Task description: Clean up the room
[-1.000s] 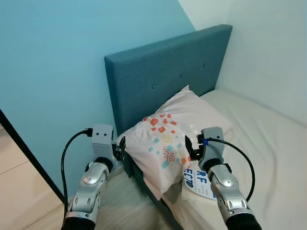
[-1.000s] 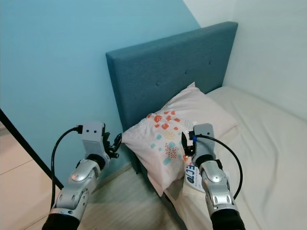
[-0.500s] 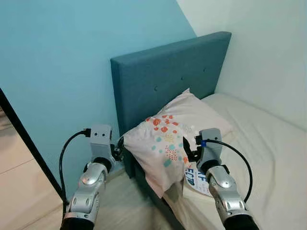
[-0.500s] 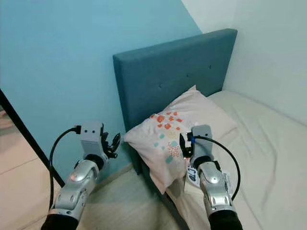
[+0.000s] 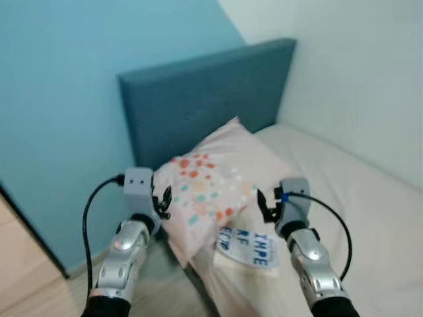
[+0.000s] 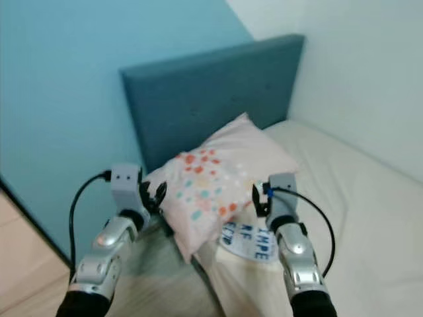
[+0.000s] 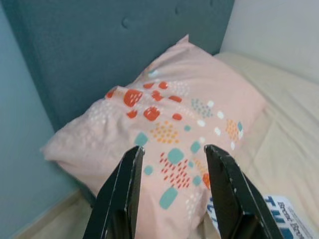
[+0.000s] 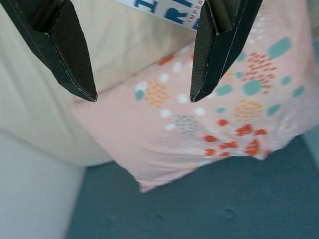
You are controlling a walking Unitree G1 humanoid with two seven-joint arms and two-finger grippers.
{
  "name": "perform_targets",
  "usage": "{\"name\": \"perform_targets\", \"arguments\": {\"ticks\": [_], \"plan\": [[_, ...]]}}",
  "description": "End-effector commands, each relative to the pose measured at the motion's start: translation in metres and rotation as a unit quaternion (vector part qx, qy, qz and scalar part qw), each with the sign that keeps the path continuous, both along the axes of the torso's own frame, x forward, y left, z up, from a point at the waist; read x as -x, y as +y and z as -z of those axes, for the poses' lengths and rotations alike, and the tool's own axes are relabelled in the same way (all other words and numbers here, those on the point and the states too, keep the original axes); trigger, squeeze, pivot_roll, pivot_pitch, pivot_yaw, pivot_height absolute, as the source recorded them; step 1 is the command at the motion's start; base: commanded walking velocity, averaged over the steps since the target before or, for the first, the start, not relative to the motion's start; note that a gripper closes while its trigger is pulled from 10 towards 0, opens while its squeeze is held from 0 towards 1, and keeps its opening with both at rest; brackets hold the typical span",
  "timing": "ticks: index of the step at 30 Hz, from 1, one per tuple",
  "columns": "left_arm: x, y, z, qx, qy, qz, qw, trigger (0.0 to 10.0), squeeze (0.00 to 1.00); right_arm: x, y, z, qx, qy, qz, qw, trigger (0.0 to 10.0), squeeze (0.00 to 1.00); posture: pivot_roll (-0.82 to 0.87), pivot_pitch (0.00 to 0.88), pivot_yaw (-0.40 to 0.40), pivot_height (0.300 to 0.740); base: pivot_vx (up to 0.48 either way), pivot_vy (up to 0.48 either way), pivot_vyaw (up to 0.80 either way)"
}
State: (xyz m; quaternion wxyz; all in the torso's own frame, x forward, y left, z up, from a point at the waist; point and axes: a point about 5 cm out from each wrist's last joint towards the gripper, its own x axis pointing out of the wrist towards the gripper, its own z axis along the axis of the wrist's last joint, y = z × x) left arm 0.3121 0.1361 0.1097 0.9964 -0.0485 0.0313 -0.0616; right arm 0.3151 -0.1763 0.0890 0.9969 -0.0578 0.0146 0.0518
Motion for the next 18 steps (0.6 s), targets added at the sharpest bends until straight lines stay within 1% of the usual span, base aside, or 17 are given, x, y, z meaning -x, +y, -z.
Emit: {"name": "perform_targets", "arguments": {"ticks": [1, 4, 8, 14, 18], "plan": [[0.0012, 0.0059, 0.0055, 0.0, 0.012, -0.011, 1.0, 10.0, 0.0, 0.0011, 0.0041, 0.0014, -0.004, 0.001, -0.005, 1.0, 10.0, 0.0, -0.01, 0.0, -0.015, 0.74, 0.0, 0.48, 0.0], [0.0013, 0.0066, 0.006, -0.001, 0.012, -0.015, 1.0, 10.0, 0.0, 0.0012, 0.004, 0.0013, -0.005, 0.001, -0.006, 1.0, 10.0, 0.0, -0.01, 0.001, -0.014, 0.74, 0.0, 0.469, 0.0], [0.0019, 0.0062, 0.0043, -0.014, 0.004, -0.013, 1.0, 10.0, 0.0, 0.0011, 0.0068, 0.0017, -0.01, 0.004, -0.018, 1.0, 10.0, 0.0, -0.01, 0.0, -0.017, 0.74, 0.0, 0.0, 0.0], [0.0023, 0.0054, 0.0032, -0.016, -0.004, -0.013, 1.0, 10.0, 0.0, 0.001, 0.0071, 0.002, -0.012, 0.005, -0.02, 1.0, 10.0, 0.0, -0.01, 0.0, -0.019, 0.74, 0.0, 0.0, 0.0], [0.0033, 0.0013, 0.0029, -0.022, -0.009, -0.004, 1.0, 10.0, 0.0, 0.0013, 0.0059, 0.0027, -0.01, 0.006, -0.016, 1.0, 10.0, 0.0, -0.01, 0.003, -0.02, 0.74, 0.0, 0.0, 0.0]]}}
